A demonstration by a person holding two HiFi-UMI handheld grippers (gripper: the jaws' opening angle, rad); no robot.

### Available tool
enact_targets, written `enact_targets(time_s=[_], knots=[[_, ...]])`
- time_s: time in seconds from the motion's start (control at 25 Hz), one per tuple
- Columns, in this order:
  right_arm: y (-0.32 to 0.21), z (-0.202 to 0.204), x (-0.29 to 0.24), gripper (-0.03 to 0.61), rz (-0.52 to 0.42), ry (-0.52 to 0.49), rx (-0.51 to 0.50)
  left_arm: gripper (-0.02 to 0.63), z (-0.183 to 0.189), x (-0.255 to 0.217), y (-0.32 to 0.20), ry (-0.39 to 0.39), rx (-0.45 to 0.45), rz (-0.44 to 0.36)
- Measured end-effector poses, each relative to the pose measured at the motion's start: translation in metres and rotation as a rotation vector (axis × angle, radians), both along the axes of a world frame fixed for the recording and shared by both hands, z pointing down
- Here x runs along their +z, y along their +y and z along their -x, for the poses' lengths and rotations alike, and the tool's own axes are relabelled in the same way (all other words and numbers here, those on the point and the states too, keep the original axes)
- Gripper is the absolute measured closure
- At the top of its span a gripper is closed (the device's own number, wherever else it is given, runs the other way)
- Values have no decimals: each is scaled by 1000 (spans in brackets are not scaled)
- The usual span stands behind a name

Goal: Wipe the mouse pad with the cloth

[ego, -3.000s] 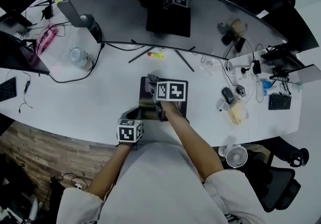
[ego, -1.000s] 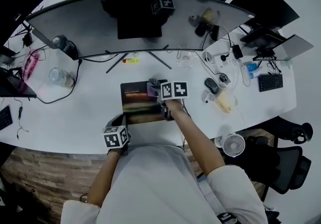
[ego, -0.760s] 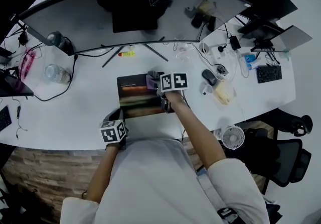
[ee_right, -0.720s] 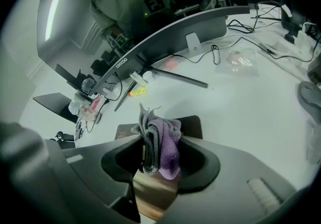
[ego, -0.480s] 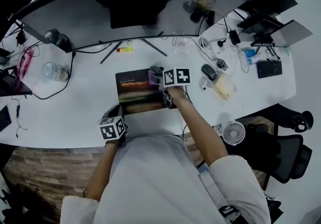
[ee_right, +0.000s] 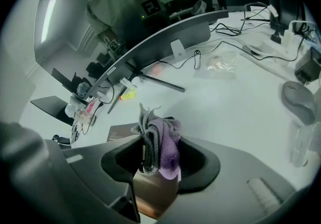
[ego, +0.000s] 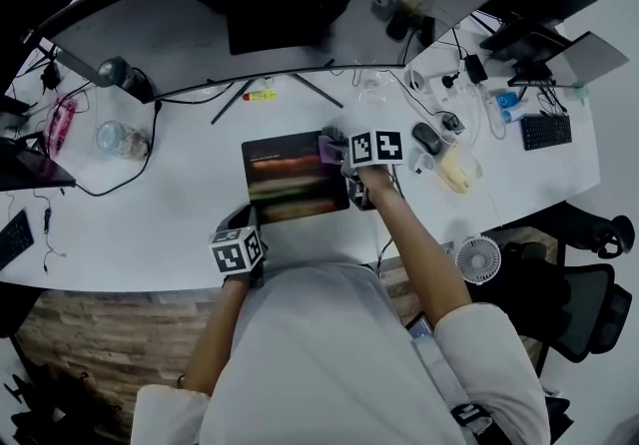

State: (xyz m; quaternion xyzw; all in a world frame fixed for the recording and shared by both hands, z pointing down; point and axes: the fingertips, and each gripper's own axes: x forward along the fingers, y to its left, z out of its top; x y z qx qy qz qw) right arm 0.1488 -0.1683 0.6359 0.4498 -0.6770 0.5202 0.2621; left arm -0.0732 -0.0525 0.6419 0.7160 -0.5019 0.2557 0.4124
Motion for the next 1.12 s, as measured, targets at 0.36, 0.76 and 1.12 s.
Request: enact_targets(time_s=[0.36,0.76,1.12], knots=[[3,-23,-3,388,6,47,29,614,2,0,-1,4,6,0],[17,-39,-18,390,-26,98,49,614,5,0,0,-7,9,-6],[33,19,-24,390,-28,-7,-1,614,3,0,1,-3,8,-6]])
